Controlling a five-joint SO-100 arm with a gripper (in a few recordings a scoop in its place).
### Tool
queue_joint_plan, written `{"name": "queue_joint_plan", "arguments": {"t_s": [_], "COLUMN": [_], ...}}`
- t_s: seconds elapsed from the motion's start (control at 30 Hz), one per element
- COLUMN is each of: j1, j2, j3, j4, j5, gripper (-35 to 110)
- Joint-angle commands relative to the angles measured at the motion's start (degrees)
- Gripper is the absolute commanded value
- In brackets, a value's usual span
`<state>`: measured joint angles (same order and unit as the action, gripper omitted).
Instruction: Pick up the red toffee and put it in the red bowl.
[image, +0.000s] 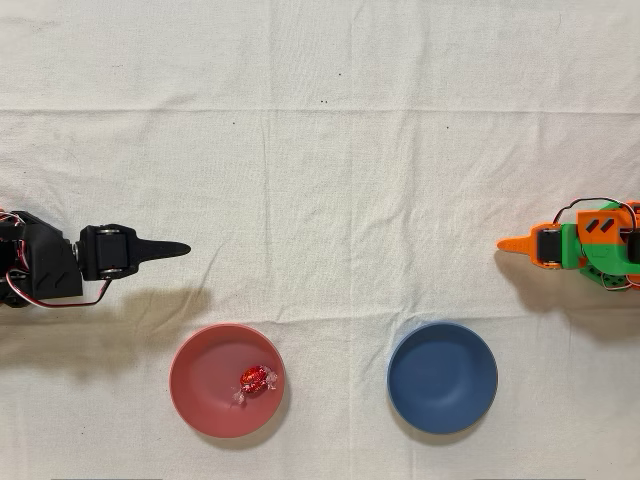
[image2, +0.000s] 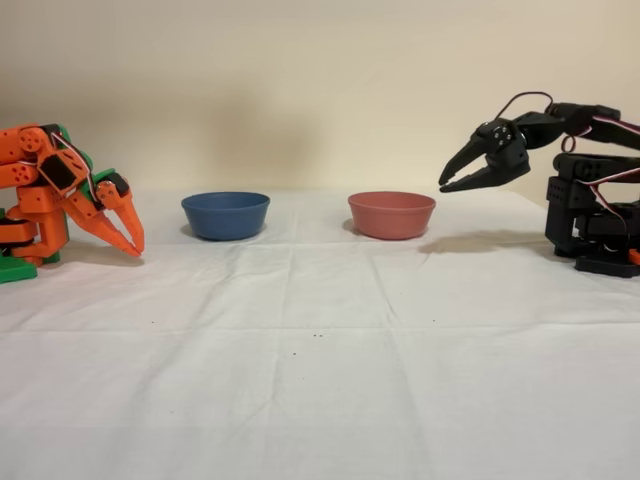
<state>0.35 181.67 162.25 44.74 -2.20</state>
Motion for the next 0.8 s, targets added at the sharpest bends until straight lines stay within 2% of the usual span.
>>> {"name": "queue_joint_plan", "arguments": {"t_s": [0.0, 0.17, 0.43, 0.7, 0.77], "j1": [0.18, 0.18, 0.62, 0.62, 0.62], "j2": [2.64, 2.64, 2.55, 2.64, 2.64], "j3": [1.32, 4.57, 13.18, 13.27, 13.27], "j4": [0.35, -1.49, -5.62, -1.76, 0.18], "j5": [-0.18, 0.62, -3.43, -2.02, 1.14], "gripper": [0, 0, 0, 0, 0]}}
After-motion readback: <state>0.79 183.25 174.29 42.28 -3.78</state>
